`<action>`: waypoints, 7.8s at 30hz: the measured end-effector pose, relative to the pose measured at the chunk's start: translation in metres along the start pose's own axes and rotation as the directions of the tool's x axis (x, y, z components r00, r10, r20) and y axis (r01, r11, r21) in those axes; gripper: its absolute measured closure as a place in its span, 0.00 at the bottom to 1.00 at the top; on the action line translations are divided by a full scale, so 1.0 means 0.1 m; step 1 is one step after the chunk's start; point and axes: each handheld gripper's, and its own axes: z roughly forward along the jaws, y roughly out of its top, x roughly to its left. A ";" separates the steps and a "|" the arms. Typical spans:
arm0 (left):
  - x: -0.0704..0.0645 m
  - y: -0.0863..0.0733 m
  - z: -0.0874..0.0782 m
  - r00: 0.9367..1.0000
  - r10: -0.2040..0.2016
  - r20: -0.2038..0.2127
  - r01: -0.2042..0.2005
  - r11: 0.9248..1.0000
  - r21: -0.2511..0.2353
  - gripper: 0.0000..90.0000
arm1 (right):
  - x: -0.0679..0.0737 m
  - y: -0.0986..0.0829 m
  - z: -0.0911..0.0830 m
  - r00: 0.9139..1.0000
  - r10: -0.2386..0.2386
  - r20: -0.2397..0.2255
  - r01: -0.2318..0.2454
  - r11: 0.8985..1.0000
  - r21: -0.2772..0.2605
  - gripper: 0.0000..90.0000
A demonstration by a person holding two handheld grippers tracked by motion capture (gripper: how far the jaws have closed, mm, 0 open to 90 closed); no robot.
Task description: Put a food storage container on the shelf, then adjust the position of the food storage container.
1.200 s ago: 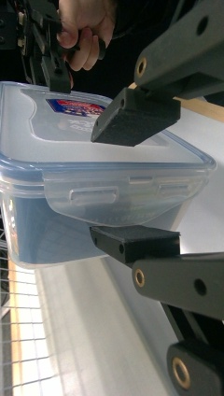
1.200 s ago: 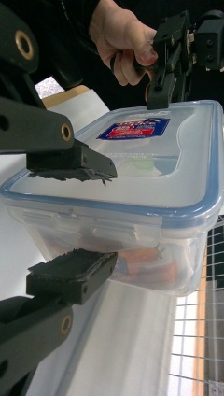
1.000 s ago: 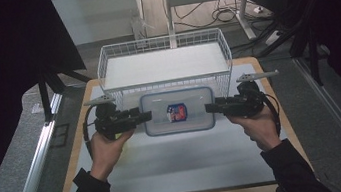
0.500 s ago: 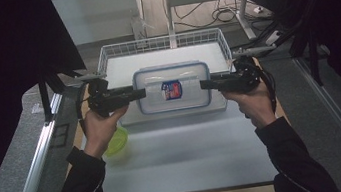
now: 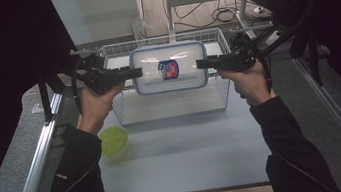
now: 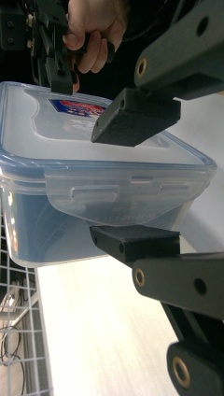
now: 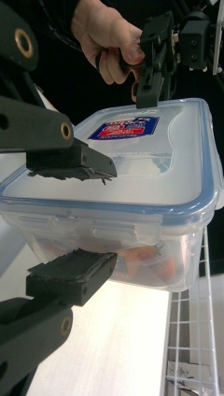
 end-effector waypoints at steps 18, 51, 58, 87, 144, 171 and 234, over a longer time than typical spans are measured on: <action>0.35 0.22 0.16 0.999 -0.045 -0.012 0.045 0.999 -0.010 0.55 | -0.27 0.29 0.27 0.999 0.045 0.018 -0.044 0.999 -0.005 0.58; 0.36 0.17 0.33 0.980 0.095 -0.173 -0.093 0.995 0.019 0.56 | -0.40 0.27 0.36 0.996 0.038 0.083 -0.036 0.999 -0.021 0.48; 0.34 0.17 0.32 0.986 0.093 -0.139 -0.095 0.996 -0.004 0.61 | -0.38 0.32 0.35 0.984 0.011 0.180 -0.005 1.000 -0.030 0.46; 0.33 0.05 0.33 0.980 0.130 -0.153 -0.125 0.991 0.039 0.83 | -0.32 0.05 0.45 0.936 -0.083 0.343 0.070 0.996 0.050 0.99; -0.37 -1.56 0.15 0.934 0.306 -0.185 -0.295 0.952 0.083 0.06 | 0.25 -1.18 -0.01 0.921 -0.328 0.210 0.314 0.944 0.101 0.10; -0.54 -2.47 0.17 0.916 0.349 -0.196 -0.319 0.932 0.170 0.01 | 0.27 -2.10 -0.13 0.929 -0.319 0.186 0.300 0.946 0.125 0.00; 0.85 -2.23 -0.58 0.815 0.045 -0.578 0.044 0.989 0.138 1.00 | 0.08 -2.47 -0.01 0.928 -0.294 0.228 0.233 0.936 0.262 0.04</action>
